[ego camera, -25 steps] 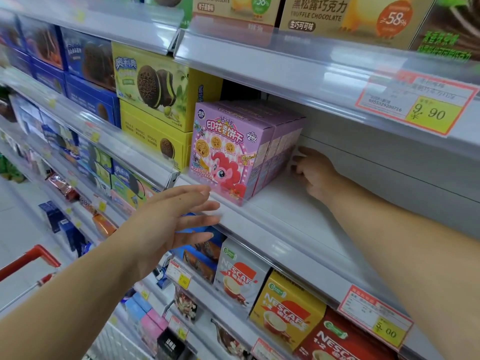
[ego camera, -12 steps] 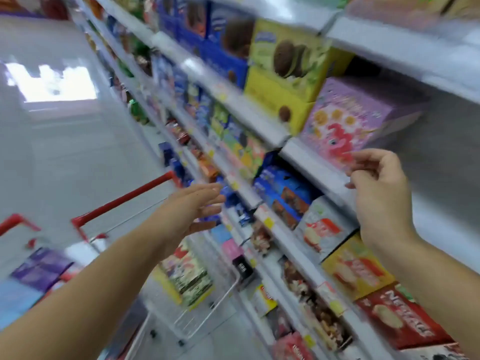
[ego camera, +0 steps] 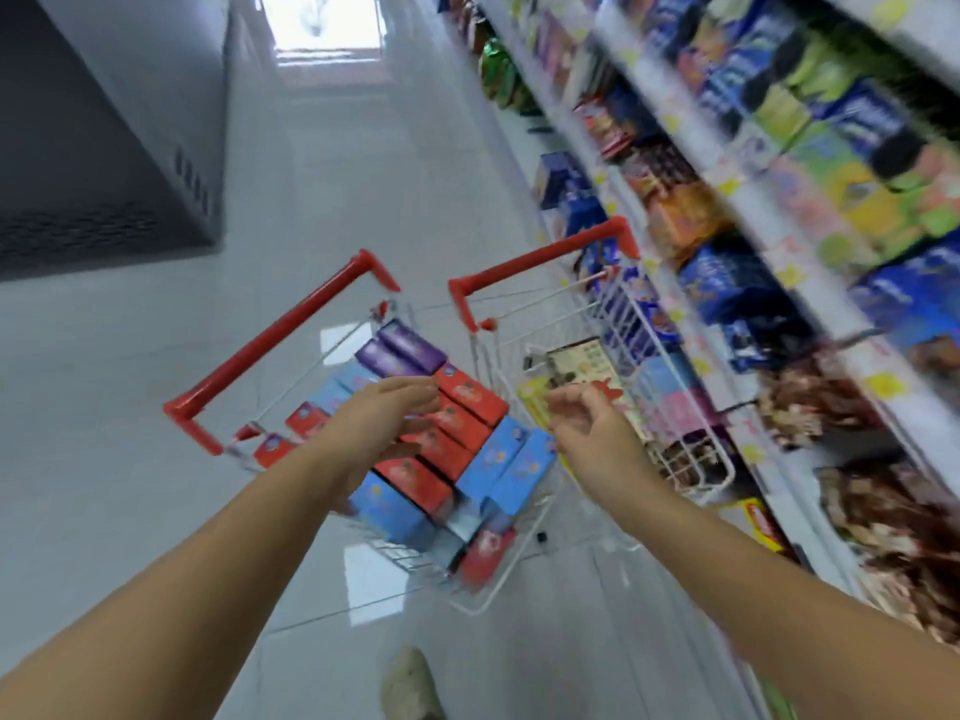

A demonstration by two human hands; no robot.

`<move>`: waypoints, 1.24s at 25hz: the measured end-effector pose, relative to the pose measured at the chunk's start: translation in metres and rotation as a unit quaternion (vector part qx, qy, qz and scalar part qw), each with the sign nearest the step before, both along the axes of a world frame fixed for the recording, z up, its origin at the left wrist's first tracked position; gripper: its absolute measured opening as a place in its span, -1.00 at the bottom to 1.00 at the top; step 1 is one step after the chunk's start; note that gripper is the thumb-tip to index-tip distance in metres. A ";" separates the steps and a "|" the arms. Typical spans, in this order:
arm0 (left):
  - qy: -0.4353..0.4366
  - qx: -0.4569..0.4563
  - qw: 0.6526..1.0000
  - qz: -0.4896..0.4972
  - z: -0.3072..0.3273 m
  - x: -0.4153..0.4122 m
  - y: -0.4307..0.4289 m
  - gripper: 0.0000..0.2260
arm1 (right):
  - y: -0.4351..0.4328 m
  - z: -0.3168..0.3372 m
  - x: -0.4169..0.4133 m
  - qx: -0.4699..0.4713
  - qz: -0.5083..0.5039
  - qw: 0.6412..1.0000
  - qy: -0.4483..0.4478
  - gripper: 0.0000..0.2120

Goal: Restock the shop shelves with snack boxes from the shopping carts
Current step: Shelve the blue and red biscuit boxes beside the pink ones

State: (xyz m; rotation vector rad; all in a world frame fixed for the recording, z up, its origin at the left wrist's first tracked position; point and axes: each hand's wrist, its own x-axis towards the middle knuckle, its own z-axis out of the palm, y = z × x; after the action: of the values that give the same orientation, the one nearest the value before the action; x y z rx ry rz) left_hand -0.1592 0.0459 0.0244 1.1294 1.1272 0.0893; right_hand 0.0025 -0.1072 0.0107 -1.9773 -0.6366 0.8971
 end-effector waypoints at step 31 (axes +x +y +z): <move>0.016 -0.041 0.999 -0.030 -0.058 -0.018 0.006 -0.79 | 0.041 0.031 0.076 -0.141 0.276 0.945 0.103 0.01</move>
State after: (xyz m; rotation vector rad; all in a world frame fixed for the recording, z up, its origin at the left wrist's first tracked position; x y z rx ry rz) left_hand -0.1767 0.0518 -0.0333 1.0937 1.1146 -0.0218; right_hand 0.0789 -0.0659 0.0419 -1.9387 -1.0081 1.5894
